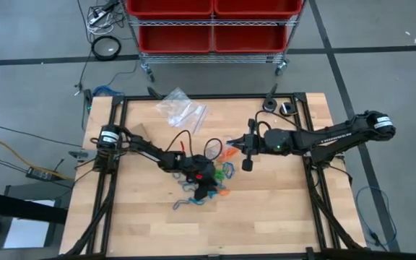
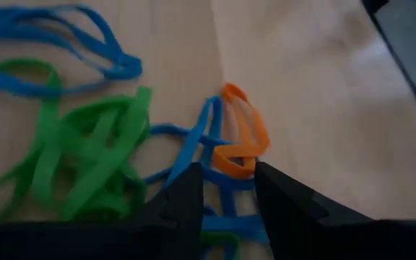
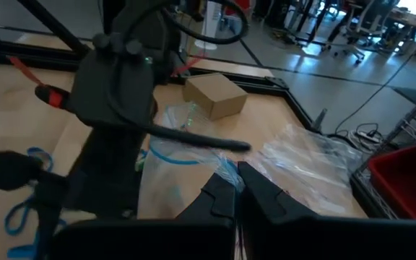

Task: Sort rubber bands
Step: Put the orange rubber band into the transparent zip bag

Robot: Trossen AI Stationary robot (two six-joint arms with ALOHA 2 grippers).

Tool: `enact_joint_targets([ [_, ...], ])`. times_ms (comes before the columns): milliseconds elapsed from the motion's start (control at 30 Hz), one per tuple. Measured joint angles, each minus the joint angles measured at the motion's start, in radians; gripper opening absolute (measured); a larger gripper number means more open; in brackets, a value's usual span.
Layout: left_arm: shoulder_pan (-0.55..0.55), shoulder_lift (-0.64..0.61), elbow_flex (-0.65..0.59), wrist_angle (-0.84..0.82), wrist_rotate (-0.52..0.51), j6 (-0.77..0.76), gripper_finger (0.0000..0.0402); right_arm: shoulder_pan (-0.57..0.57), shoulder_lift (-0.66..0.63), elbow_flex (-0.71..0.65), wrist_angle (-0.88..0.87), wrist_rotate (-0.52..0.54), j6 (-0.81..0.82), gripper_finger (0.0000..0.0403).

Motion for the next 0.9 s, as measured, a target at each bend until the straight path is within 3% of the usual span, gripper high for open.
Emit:
enact_joint_targets([
  [200,-0.001,0.038,0.11,-0.166,0.056,0.073,0.0117,0.006,0.0,0.0,0.0,0.007,0.001,0.0],
  [467,-0.021,0.085,0.163,-0.188,0.101,0.156,0.0011,-0.01,0.0,0.001,0.0,0.004,-0.008,0.0],
  [900,-0.03,0.006,0.178,-0.223,0.143,0.27,0.0003,-0.009,0.0,0.001,-0.016,0.004,-0.004,0.0],
])
